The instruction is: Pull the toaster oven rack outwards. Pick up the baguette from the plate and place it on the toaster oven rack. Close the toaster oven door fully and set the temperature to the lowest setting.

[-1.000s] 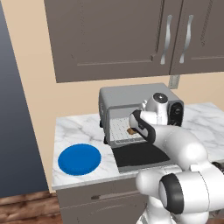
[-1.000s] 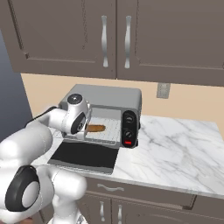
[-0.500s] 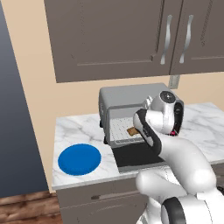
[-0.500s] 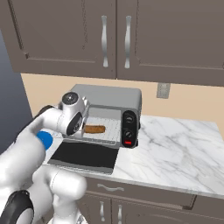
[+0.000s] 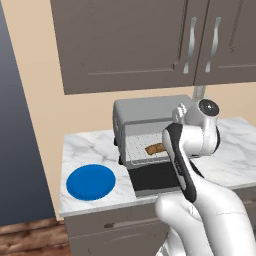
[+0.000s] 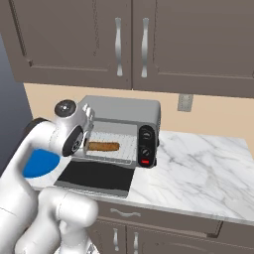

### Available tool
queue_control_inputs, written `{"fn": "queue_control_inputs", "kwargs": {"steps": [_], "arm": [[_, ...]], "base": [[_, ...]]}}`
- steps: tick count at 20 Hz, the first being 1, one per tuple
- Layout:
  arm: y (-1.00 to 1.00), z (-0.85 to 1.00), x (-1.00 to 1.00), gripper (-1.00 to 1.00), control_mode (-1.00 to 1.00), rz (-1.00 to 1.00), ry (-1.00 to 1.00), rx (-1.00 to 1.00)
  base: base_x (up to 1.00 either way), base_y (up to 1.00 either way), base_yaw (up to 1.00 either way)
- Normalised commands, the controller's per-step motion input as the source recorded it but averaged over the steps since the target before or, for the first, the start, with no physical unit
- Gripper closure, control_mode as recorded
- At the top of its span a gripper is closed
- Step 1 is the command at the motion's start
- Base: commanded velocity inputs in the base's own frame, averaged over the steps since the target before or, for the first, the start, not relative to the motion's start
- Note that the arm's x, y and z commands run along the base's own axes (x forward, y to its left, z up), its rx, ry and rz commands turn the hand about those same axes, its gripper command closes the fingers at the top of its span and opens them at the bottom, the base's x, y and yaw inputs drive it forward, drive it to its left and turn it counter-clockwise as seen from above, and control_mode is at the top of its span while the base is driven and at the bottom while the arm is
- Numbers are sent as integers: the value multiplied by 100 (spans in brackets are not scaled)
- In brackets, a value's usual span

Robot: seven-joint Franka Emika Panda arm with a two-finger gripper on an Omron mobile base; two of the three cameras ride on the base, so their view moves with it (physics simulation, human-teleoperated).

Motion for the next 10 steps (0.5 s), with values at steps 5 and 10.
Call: {"fn": "queue_control_inputs", "kwargs": {"steps": [5, 10], "arm": [[-22, 19, -50, -100, -100, 9, 6, 0], [-22, 0, -46, -100, -100, 17, 21, 0]], "base": [[0, 0, 0], [0, 0, 0]]}}
